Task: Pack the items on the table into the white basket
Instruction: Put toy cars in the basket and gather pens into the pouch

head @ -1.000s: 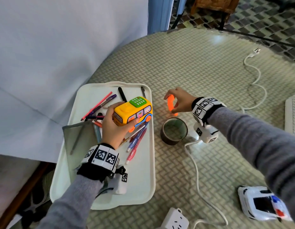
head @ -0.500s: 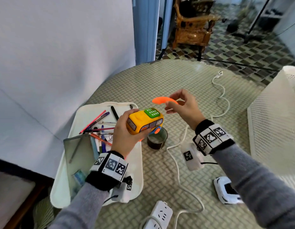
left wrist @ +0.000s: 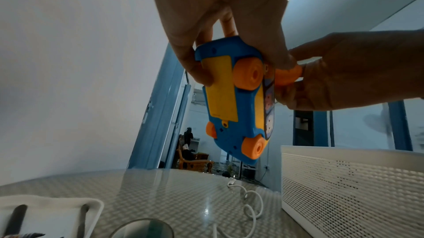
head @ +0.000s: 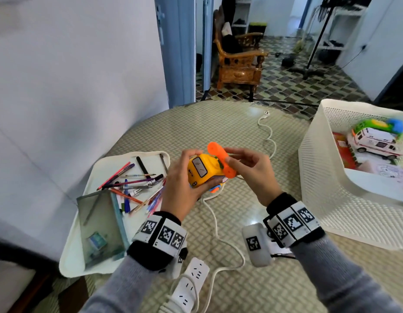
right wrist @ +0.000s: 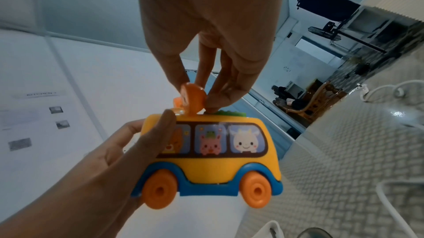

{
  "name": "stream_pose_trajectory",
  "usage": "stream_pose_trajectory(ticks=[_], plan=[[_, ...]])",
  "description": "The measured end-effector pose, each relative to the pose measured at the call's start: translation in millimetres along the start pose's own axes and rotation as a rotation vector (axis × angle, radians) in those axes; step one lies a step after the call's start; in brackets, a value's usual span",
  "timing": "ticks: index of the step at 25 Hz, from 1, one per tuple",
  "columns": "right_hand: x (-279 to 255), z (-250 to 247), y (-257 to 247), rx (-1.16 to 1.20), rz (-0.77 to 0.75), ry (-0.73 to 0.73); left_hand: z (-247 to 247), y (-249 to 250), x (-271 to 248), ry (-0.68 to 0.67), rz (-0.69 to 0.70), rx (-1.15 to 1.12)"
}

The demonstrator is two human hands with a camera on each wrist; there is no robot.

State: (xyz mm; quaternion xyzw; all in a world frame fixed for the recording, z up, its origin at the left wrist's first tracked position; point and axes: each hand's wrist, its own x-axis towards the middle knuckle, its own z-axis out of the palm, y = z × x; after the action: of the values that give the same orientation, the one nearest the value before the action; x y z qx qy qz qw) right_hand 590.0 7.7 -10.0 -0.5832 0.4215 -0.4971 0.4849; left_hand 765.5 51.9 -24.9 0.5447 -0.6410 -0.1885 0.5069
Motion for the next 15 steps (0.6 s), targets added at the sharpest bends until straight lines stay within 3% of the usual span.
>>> stream_pose_trajectory(ticks=[15], plan=[[-52, -70, -25, 0.121, -0.072, 0.017, 50, 58, -22, -0.037, 0.221, 0.243]])
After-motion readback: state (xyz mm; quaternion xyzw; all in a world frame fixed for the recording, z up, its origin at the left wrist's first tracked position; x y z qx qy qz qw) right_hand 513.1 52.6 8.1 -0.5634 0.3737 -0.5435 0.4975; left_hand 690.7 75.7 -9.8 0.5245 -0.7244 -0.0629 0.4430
